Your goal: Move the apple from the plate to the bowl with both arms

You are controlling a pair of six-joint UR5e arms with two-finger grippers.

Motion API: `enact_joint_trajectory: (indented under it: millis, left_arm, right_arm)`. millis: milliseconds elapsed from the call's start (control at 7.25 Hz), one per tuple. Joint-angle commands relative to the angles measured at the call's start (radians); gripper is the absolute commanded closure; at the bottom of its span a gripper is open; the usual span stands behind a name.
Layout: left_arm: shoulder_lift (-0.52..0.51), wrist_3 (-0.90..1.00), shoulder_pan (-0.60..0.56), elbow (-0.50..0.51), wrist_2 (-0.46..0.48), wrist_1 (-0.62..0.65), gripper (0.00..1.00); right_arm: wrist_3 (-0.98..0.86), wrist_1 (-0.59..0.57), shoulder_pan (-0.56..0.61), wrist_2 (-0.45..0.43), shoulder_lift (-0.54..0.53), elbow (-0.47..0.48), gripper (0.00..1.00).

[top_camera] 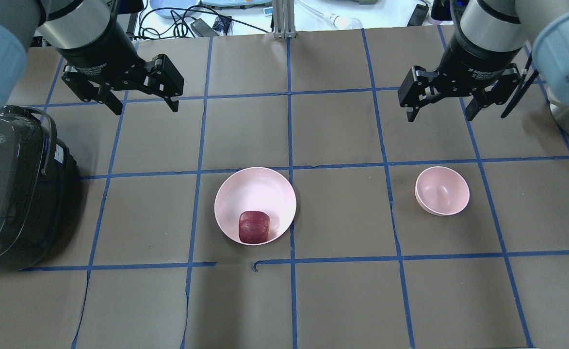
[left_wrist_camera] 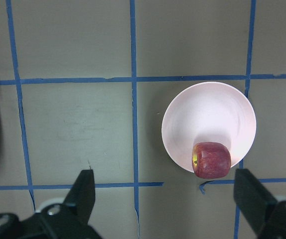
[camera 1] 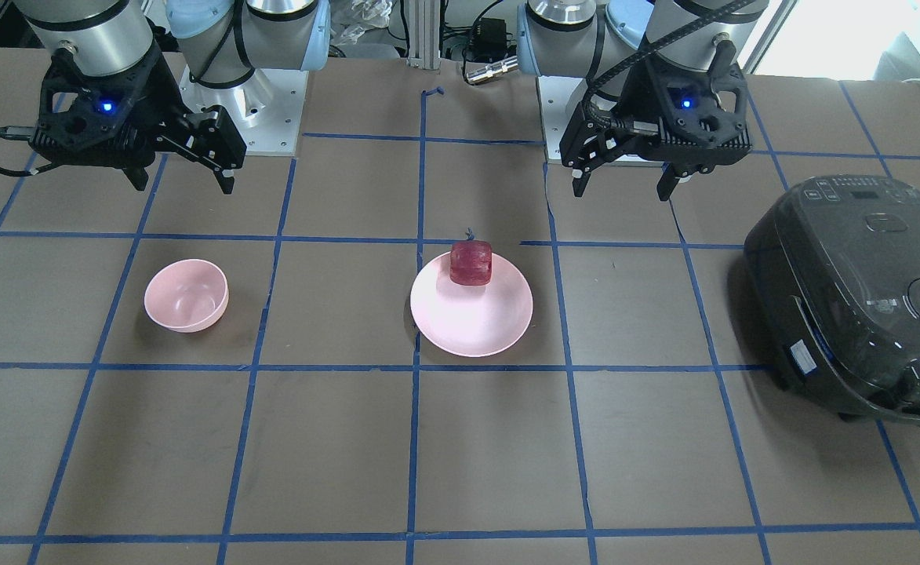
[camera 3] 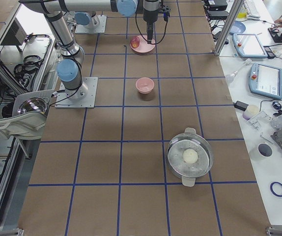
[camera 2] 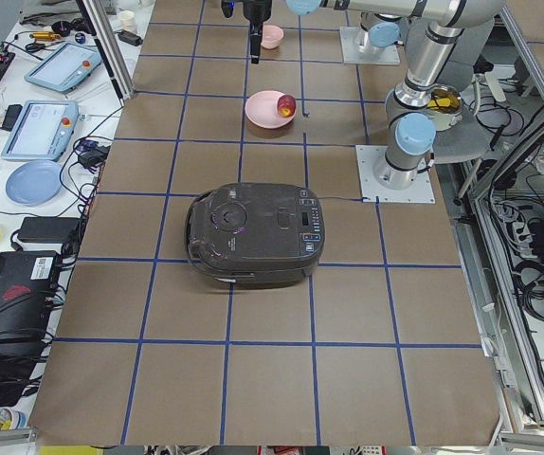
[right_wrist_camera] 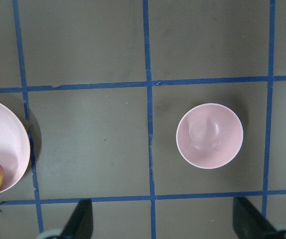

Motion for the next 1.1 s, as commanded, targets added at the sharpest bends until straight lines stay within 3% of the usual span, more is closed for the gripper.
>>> enact_joint_trajectory:
  millis: [0,966]
  left_arm:
    - [0.0,0.0,0.0,0.0,-0.002,0.0,0.0]
    - [0.005,0.0,0.0,-0.002,0.0,-0.002,0.0]
  right_arm:
    - [0.001,-0.001,0.0,0.014,-0.005,-0.002,0.0]
    - [0.0,0.001,0.0,-0.002,-0.003,0.0,0.0]
